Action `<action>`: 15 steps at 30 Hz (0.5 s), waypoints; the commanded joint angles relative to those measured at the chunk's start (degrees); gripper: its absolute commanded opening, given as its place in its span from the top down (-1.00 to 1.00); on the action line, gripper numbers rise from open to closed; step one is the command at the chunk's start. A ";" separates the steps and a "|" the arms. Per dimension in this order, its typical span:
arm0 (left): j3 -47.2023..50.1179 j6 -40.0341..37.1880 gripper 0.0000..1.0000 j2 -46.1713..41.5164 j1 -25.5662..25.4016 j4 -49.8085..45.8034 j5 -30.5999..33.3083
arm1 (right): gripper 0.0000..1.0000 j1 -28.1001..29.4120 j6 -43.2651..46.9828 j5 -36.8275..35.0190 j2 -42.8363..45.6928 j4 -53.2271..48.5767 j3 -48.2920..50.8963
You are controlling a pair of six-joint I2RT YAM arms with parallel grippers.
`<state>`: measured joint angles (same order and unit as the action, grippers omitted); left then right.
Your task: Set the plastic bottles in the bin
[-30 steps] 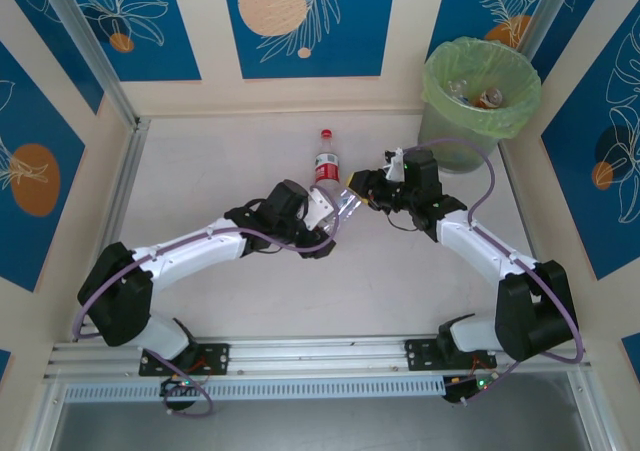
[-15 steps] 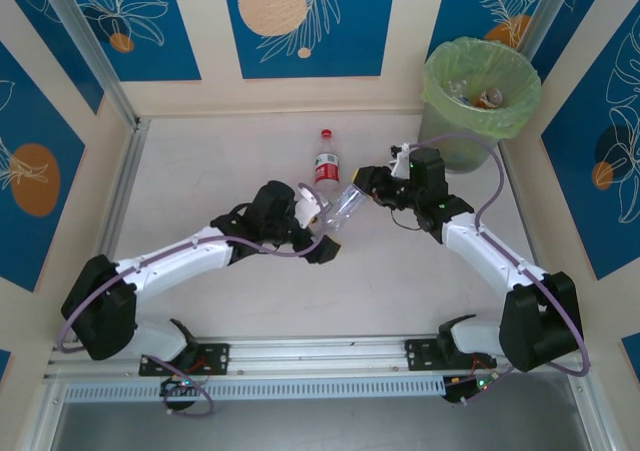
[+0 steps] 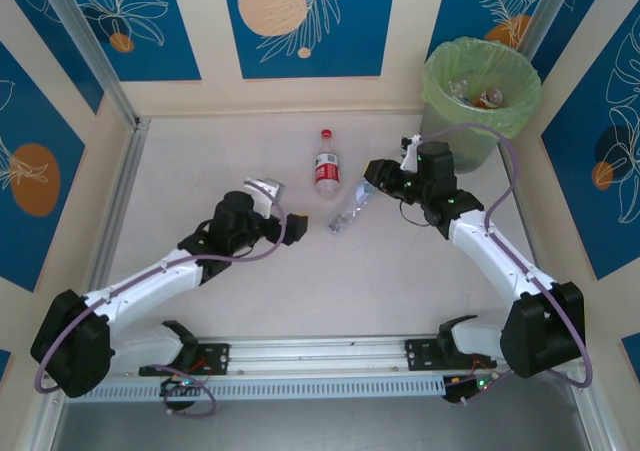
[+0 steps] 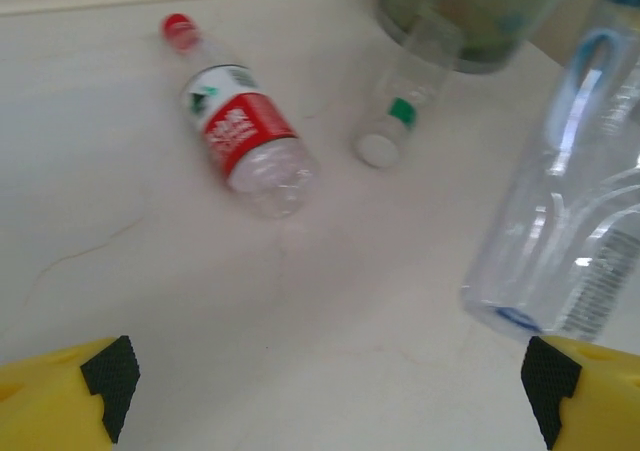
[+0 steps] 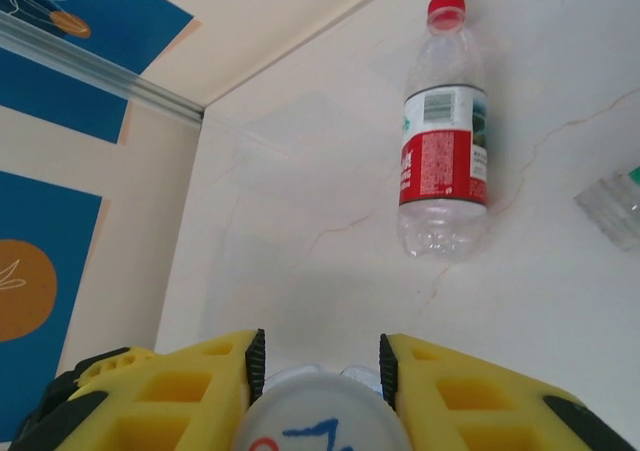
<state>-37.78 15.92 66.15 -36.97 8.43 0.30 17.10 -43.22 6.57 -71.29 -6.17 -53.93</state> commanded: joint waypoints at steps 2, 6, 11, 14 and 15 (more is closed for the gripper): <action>2.05 6.69 -0.99 -2.02 1.25 3.27 11.81 | 1.00 -0.51 3.64 -2.79 1.58 -1.86 -2.78; 0.00 14.10 -0.99 -1.76 1.45 -7.44 28.67 | 1.00 -1.06 5.72 -3.80 2.35 -2.34 -4.73; 0.48 18.95 -0.99 -1.93 1.62 -11.95 35.61 | 1.00 -1.72 9.56 -7.73 3.68 -3.14 -7.43; 0.22 21.94 -0.99 -1.64 1.71 -15.04 38.45 | 1.00 -2.82 10.78 -8.41 4.44 -2.54 -8.63; -0.25 23.61 -0.99 -1.47 1.72 -17.23 40.17 | 1.00 -3.24 11.17 -8.60 4.77 -1.94 -8.92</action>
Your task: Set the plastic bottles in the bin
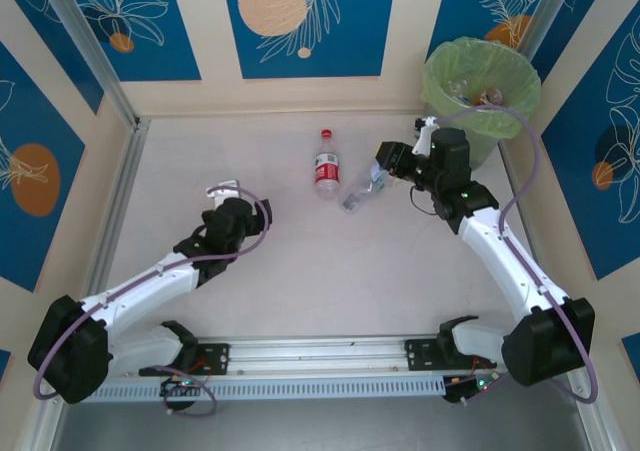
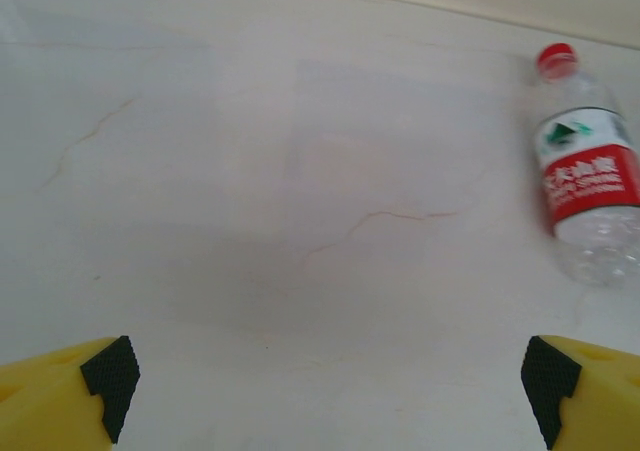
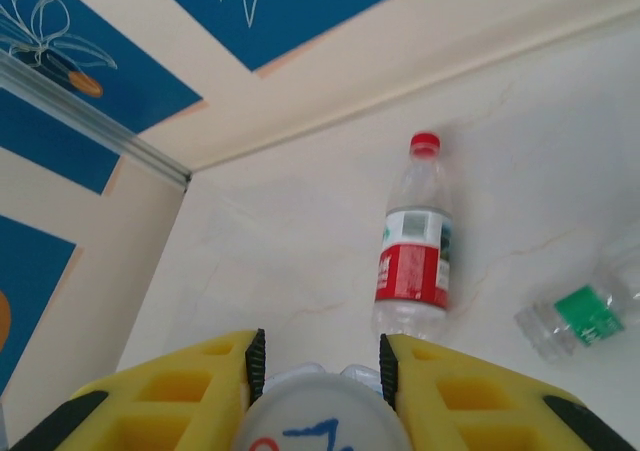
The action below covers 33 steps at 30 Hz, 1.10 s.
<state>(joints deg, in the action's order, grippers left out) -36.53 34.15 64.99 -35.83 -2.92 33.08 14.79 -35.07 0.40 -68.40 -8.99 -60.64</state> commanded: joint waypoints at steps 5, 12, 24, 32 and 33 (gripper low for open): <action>-2.21 12.44 -0.99 -0.13 0.71 -13.76 14.81 | 1.00 -3.64 4.30 -3.62 3.26 4.28 -3.40; -0.08 5.88 -0.99 0.57 0.84 -6.76 10.41 | 1.00 -8.58 6.03 -7.00 3.38 14.47 -4.61; -0.23 2.19 -0.99 1.08 1.05 -1.74 1.93 | 1.00 -13.86 22.13 -19.99 -9.52 24.12 -20.53; -0.02 0.92 -0.99 0.14 1.27 0.39 0.27 | 1.00 -16.99 28.61 -17.74 -21.82 20.46 -37.03; -0.08 0.92 -0.99 0.05 1.29 0.49 0.38 | 1.00 -16.96 30.37 -17.80 -23.92 19.62 -39.48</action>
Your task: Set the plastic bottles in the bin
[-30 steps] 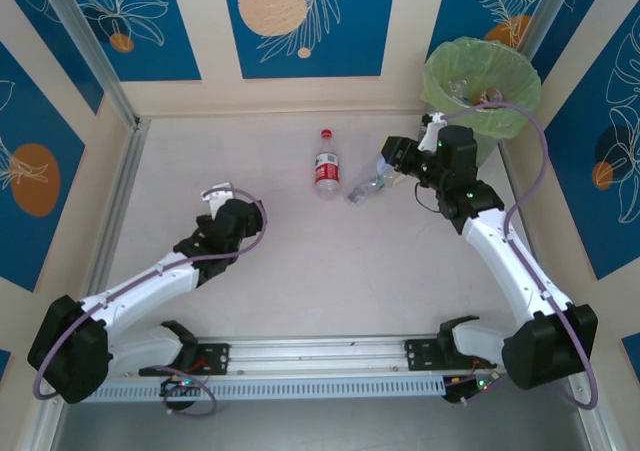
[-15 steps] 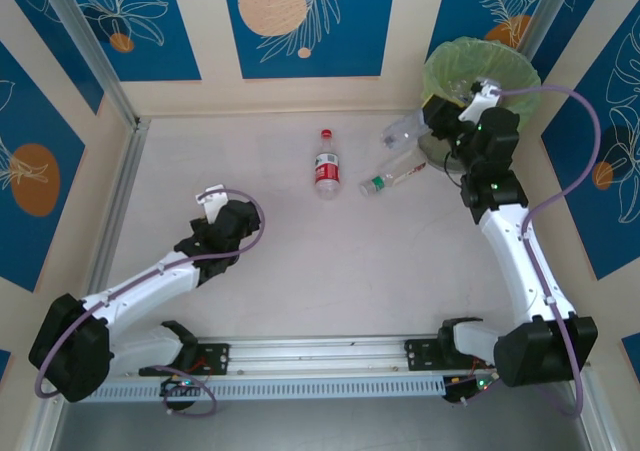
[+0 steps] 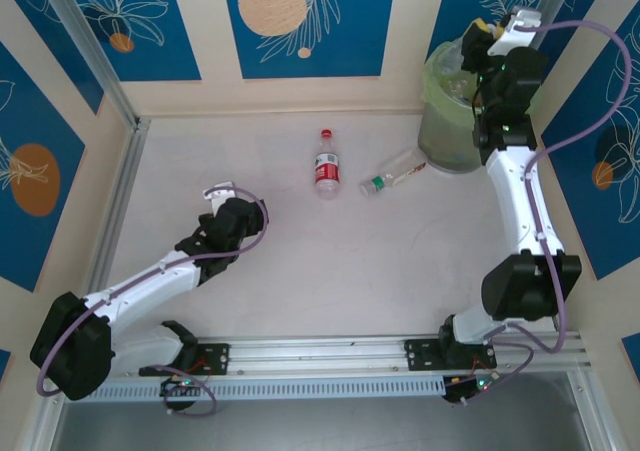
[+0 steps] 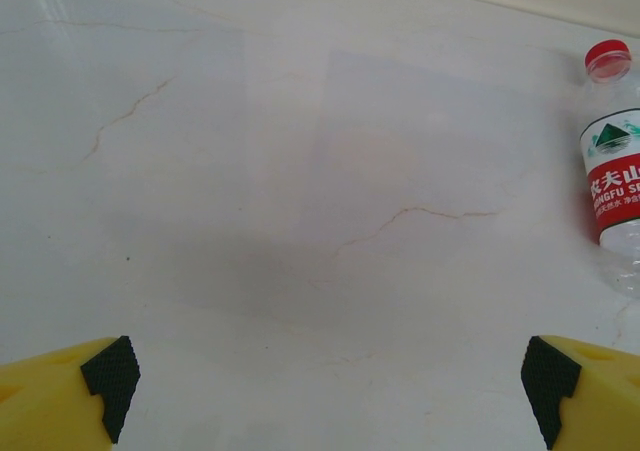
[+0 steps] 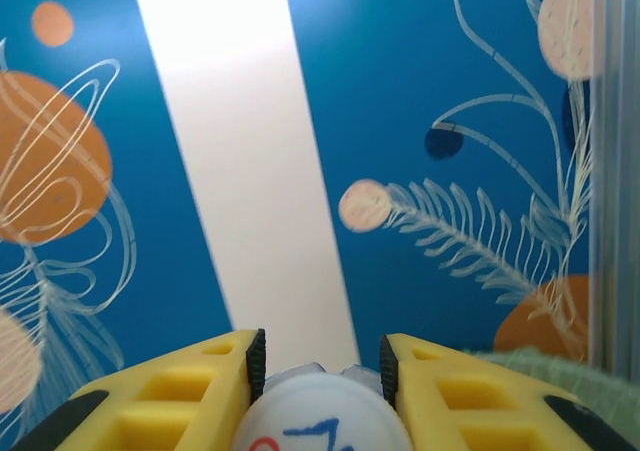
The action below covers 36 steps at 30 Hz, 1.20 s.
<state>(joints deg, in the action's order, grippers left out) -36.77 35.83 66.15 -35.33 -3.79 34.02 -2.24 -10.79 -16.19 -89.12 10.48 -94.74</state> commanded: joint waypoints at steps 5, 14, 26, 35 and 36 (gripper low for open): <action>-0.17 -1.12 -0.99 -0.94 0.85 0.62 -0.30 | 1.00 1.17 16.96 -8.82 -15.84 -10.12 -22.05; -0.25 -0.57 -0.99 -1.11 1.43 -0.61 1.25 | 1.00 1.96 27.85 -20.07 -32.55 -27.60 -45.04; 0.15 0.51 -0.99 0.11 1.58 -0.76 0.52 | 0.97 6.69 43.70 -25.78 -33.52 -16.46 -37.27; 0.21 0.11 -0.99 0.14 1.60 -1.54 0.48 | 0.98 5.12 40.69 -26.89 -36.95 -16.87 -35.34; 0.21 0.14 -0.99 0.12 1.59 -1.87 0.66 | 0.98 4.41 39.71 -26.84 -37.24 -17.09 -35.45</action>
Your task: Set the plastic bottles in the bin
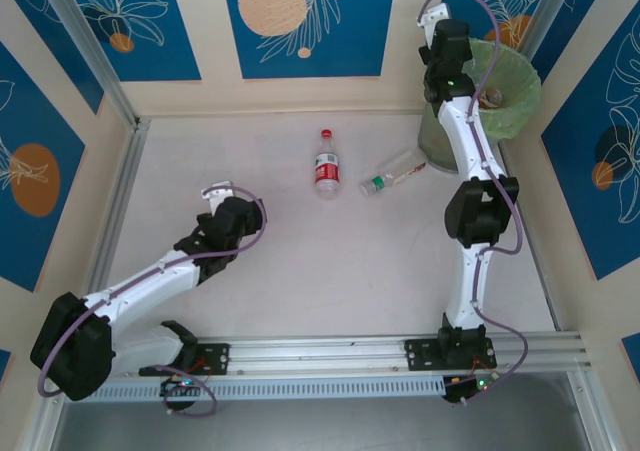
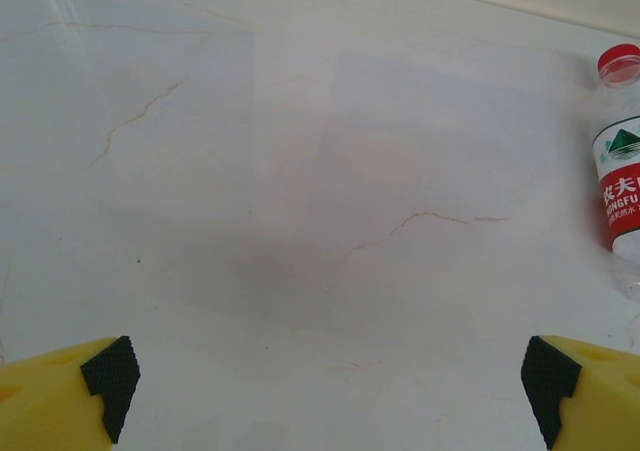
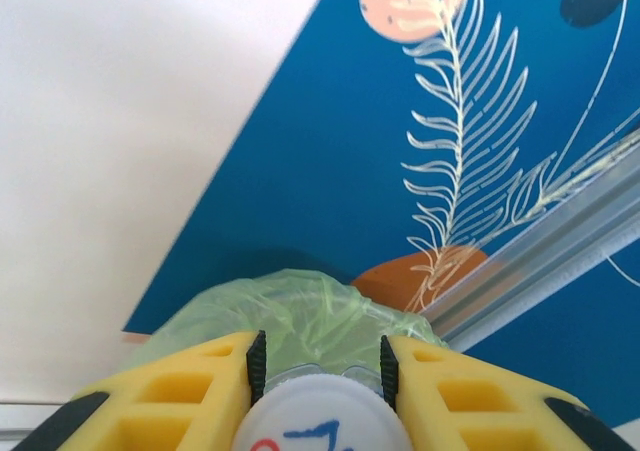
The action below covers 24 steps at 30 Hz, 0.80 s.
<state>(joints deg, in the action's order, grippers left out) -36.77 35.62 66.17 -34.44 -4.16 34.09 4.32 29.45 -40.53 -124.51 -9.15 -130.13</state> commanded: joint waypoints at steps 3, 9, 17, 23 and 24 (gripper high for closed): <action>0.28 0.33 -0.99 0.10 0.82 -1.77 0.89 | 0.98 -3.98 -3.20 -2.40 -2.75 -0.61 -1.84; -0.16 0.68 -0.99 1.10 0.79 -1.56 0.04 | 0.87 -6.13 -3.84 -2.09 -4.06 -2.74 -2.06; -1.74 0.25 -0.99 2.88 0.84 -1.41 -2.39 | 0.10 -7.04 -8.82 -1.20 -6.36 -10.87 -5.28; -2.34 0.23 -0.99 3.41 0.78 -1.66 -3.32 | -0.12 -6.69 -11.07 -1.13 -6.43 -14.20 -7.81; -2.34 0.29 -0.99 3.46 0.81 -1.72 -3.44 | -0.14 -6.69 -11.78 -1.12 -6.36 -15.14 -8.75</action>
<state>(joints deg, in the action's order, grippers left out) -37.34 35.62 69.23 -34.33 -5.21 31.53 -2.68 20.32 -41.58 -130.52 -21.85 -135.39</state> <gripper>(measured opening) 0.997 0.567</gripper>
